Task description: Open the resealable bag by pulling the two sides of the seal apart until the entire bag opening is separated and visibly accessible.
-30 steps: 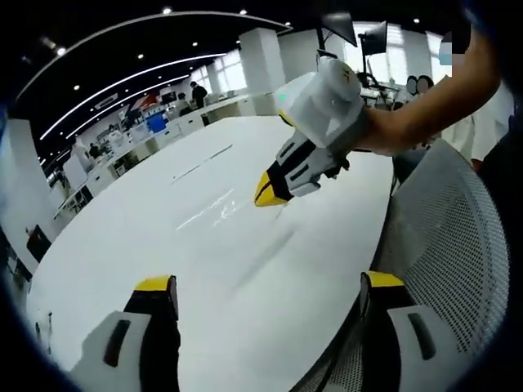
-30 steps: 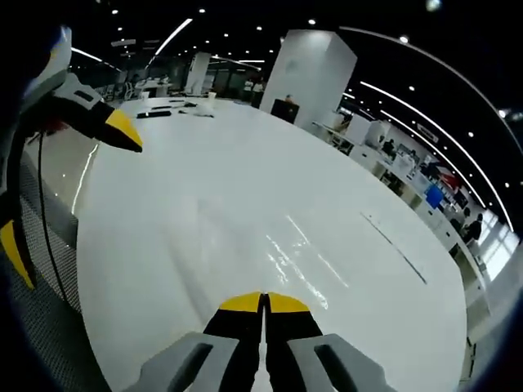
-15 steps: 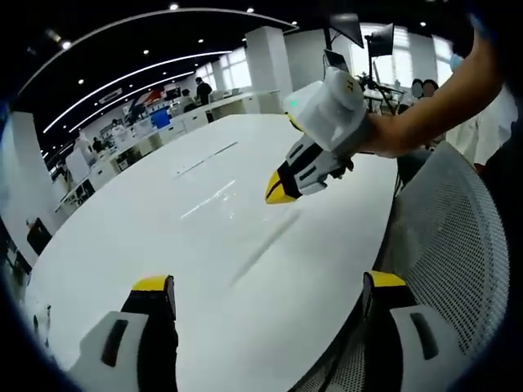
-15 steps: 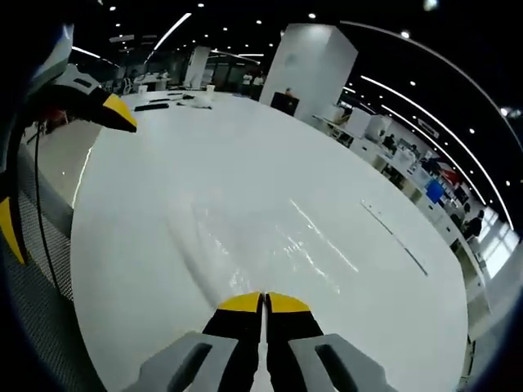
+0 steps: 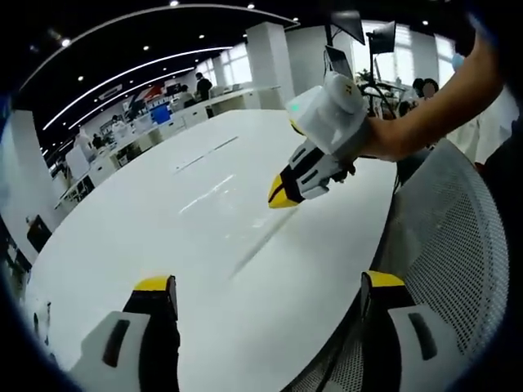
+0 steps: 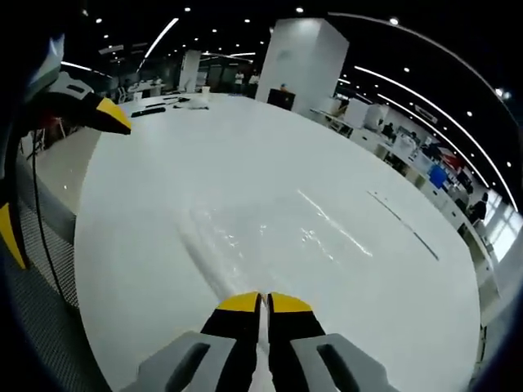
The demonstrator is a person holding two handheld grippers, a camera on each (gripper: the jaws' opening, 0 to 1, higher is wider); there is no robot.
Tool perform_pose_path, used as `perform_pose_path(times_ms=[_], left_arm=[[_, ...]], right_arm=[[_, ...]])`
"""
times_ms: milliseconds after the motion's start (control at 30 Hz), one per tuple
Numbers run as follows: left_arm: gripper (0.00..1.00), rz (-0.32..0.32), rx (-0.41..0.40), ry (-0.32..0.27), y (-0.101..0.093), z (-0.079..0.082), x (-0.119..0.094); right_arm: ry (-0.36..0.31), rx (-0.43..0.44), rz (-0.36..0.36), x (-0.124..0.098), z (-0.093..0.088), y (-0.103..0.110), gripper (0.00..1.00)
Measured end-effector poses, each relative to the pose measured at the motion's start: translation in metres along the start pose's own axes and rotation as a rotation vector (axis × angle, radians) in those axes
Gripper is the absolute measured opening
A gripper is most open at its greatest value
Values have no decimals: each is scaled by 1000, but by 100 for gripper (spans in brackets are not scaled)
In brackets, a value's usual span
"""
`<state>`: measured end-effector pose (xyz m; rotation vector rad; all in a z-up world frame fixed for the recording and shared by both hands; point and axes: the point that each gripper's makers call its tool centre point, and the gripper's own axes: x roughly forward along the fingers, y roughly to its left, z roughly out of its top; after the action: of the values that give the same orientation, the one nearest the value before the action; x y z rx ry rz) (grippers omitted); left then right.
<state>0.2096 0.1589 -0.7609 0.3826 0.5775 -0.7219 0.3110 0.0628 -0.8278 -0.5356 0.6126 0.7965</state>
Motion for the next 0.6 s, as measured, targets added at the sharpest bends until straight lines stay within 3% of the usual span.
perform_pose_path(times_ms=[133,233,467,600], left_arm=[[91,-5,0,-1,-1,1,1],[91,-1,2,-2,0,2,1],[92,1,-5,-1,1,0,0],[94,0,0,-13,1,2,0]], right_arm=[[1,13,8,0,-2,3,1],[-7,5,-14,0,-2,1,11],[-21,45,15,-7,-1,8,15],[-32,119,5,-19,-1,6,31]])
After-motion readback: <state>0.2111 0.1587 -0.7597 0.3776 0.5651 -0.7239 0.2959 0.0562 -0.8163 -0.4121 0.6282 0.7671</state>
